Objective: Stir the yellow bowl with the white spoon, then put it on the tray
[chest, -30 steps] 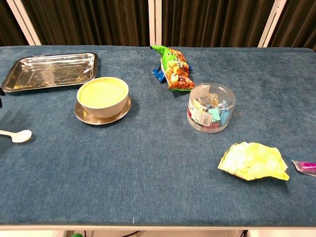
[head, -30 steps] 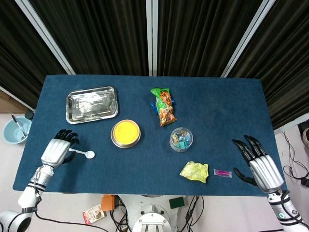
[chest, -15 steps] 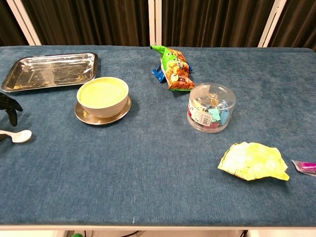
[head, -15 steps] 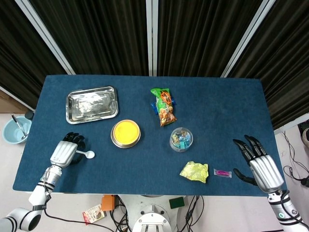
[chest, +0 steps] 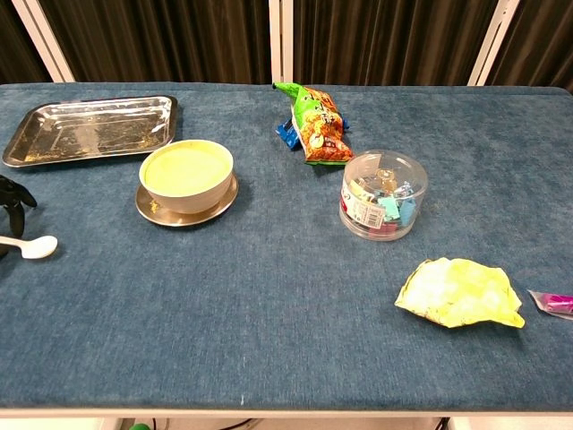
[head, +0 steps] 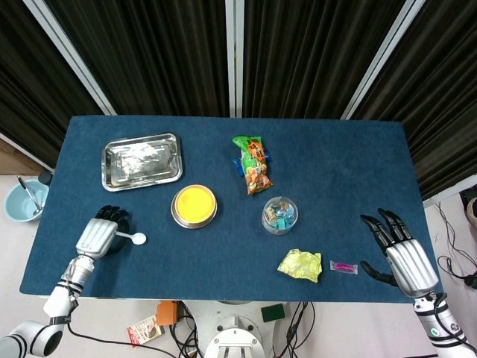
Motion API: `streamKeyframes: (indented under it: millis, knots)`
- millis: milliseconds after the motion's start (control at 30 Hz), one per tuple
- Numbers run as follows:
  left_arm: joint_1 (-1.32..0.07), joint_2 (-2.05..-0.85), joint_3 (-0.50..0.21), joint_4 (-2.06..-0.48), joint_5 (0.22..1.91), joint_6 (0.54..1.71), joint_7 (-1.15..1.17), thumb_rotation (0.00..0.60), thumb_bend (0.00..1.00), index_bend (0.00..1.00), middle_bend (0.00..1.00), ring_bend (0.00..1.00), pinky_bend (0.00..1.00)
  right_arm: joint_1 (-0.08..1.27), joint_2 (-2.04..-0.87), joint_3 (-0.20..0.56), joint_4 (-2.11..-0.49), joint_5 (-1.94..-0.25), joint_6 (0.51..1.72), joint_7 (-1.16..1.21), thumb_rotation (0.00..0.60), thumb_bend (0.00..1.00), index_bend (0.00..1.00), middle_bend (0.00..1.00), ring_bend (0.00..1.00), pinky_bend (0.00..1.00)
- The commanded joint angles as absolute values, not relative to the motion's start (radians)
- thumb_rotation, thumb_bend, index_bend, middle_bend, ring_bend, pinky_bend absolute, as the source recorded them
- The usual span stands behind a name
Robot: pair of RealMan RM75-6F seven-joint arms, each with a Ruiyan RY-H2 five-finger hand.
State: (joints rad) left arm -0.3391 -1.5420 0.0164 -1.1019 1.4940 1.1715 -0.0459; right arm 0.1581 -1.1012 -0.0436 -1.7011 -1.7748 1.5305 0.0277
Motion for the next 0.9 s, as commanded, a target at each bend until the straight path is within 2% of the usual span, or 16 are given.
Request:
streamKeyframes:
  millis: [33, 567, 733, 900]
  knots:
    - [-0.339, -1.543, 0.017, -1.099, 1.495, 1.172, -0.048, 0.6, 0.36, 0.5, 0.23, 0.12, 0.12, 0.158, -1.101, -0.043, -1.702, -1.773, 1.528, 0.028, 0.6, 0.21, 0.06, 0.14, 0.0, 0.1]
    - [-0.332, -1.54, 0.011, -1.089, 1.491, 1.191, -0.055, 0.6, 0.4, 0.57, 0.25, 0.12, 0.12, 0.154, -1.097, -0.041, -1.708, -1.778, 1.525, 0.031, 0.6, 0.19, 0.06, 0.14, 0.0, 0.1]
    - [-0.328, -1.473, -0.007, -1.191, 1.493, 1.233, -0.029, 0.6, 0.4, 0.58, 0.25, 0.12, 0.12, 0.153, -1.094, -0.036, -1.705, -1.781, 1.533, 0.04, 0.6, 0.19, 0.06, 0.14, 0.0, 0.1]
    - [-0.37, -1.356, -0.07, -1.424, 1.453, 1.213, 0.082, 0.6, 0.4, 0.58, 0.26, 0.12, 0.12, 0.158, -1.092, -0.027, -1.703, -1.786, 1.54, 0.052, 0.6, 0.19, 0.06, 0.14, 0.0, 0.1]
